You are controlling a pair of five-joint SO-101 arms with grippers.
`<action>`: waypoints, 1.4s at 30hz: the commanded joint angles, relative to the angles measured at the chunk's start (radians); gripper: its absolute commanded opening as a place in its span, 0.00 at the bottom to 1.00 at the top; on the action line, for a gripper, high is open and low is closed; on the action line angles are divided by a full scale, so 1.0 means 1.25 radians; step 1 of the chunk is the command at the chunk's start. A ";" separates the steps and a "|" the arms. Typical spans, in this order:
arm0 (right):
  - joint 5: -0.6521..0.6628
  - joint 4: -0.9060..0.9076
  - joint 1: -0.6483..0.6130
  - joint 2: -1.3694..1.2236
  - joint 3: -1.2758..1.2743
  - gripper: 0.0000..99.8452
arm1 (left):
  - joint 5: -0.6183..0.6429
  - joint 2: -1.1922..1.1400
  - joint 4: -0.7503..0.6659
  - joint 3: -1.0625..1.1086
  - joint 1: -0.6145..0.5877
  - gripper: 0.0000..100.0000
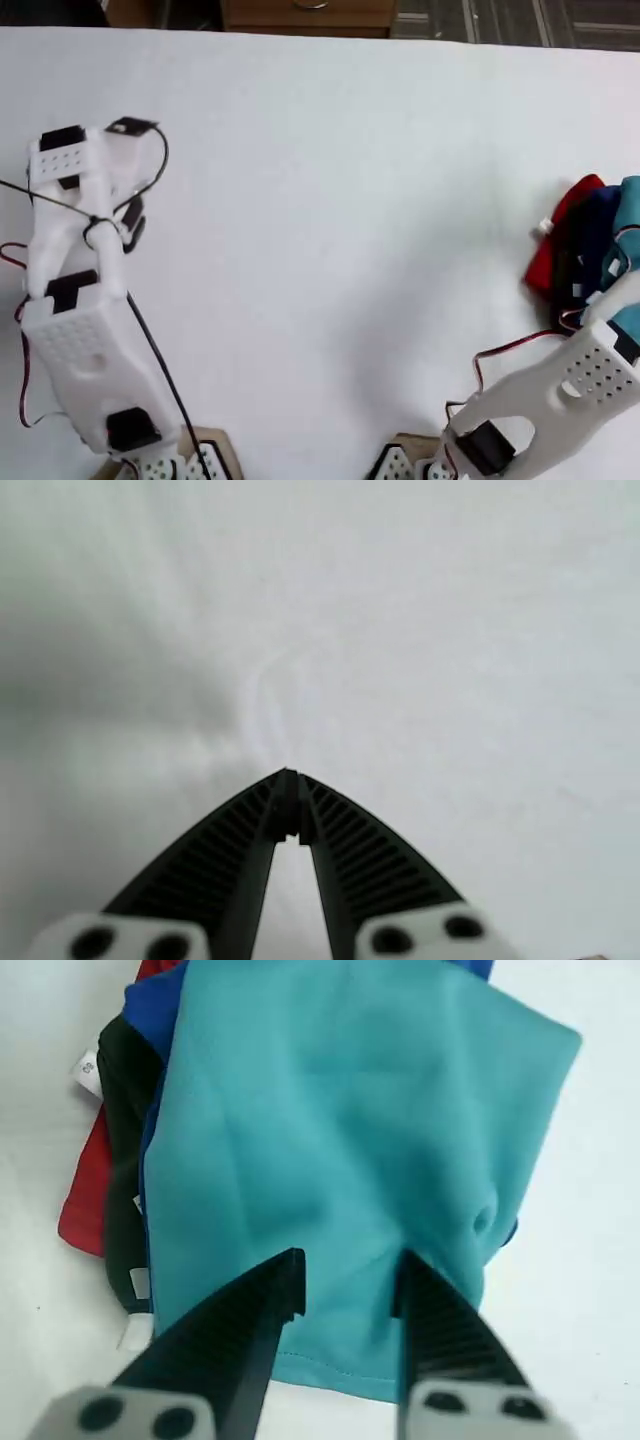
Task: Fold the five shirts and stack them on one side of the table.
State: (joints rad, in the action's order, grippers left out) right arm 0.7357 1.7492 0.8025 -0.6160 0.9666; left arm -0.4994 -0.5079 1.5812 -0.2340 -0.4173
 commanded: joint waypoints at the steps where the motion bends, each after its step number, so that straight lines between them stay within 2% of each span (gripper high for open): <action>1: -0.006 0.006 -0.014 0.003 -0.017 0.03 | 0.002 0.065 -0.001 -0.030 0.006 0.02; 11: -0.002 -0.069 -0.058 -0.143 -0.016 0.02 | 0.002 0.071 0.006 -0.041 -0.004 0.02; 19: -0.007 -0.008 -0.122 -0.019 0.167 0.03 | 0.020 0.277 0.006 -0.109 -0.006 0.02; 22: -0.014 0.017 -0.176 0.057 0.146 0.10 | 0.016 0.379 0.022 -0.096 -0.034 0.02; 24: -0.047 0.017 -0.224 0.117 0.097 0.18 | 0.012 0.425 0.048 -0.073 -0.082 0.02; 26: -0.070 0.017 -0.294 0.188 0.017 0.28 | -0.007 0.439 0.070 -0.040 -0.171 0.04; 28: -0.083 0.017 -0.381 0.267 -0.087 0.36 | -0.098 0.431 0.044 -0.012 -0.287 0.08; 30: -0.098 0.017 -0.472 0.352 -0.204 0.40 | -0.190 0.403 -0.044 -0.012 -0.416 0.15; 34: -0.109 0.015 -0.636 0.533 -0.430 0.38 | -0.293 0.288 -0.245 -0.079 -0.626 0.26; 38: -0.109 0.015 -0.760 0.720 -0.603 0.35 | -0.361 0.113 -0.238 -0.192 -0.724 0.27; 42: -0.109 0.015 -0.830 0.884 -0.744 0.33 | -0.368 -0.076 -0.222 -0.338 -0.760 0.27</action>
State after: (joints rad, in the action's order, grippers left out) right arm 0.6068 1.7553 -0.1872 0.3168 0.1304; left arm -0.9444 -0.4787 1.3004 -0.5102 -1.3395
